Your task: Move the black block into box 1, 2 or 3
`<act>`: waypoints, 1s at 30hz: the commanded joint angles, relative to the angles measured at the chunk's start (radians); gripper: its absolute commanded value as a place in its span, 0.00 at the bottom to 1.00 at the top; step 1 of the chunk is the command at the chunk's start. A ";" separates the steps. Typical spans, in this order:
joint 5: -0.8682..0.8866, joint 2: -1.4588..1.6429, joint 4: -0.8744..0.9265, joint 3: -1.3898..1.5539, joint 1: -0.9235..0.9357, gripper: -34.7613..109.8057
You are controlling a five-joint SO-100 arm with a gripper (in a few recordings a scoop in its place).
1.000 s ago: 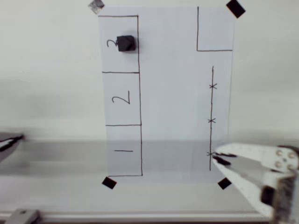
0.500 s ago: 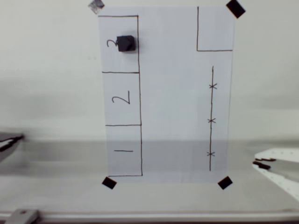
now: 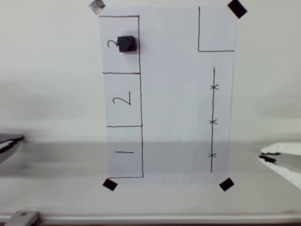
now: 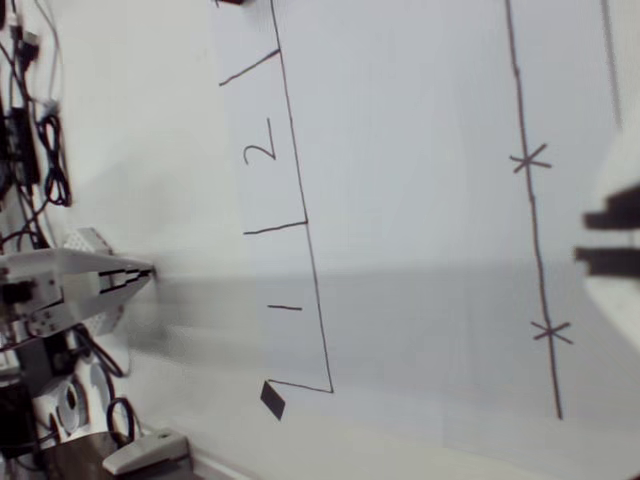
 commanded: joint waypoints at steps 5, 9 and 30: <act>-0.086 0.014 0.005 0.114 -0.003 0.24; -0.118 0.014 -0.055 0.202 -0.003 0.24; 0.002 0.015 0.295 0.236 0.021 0.24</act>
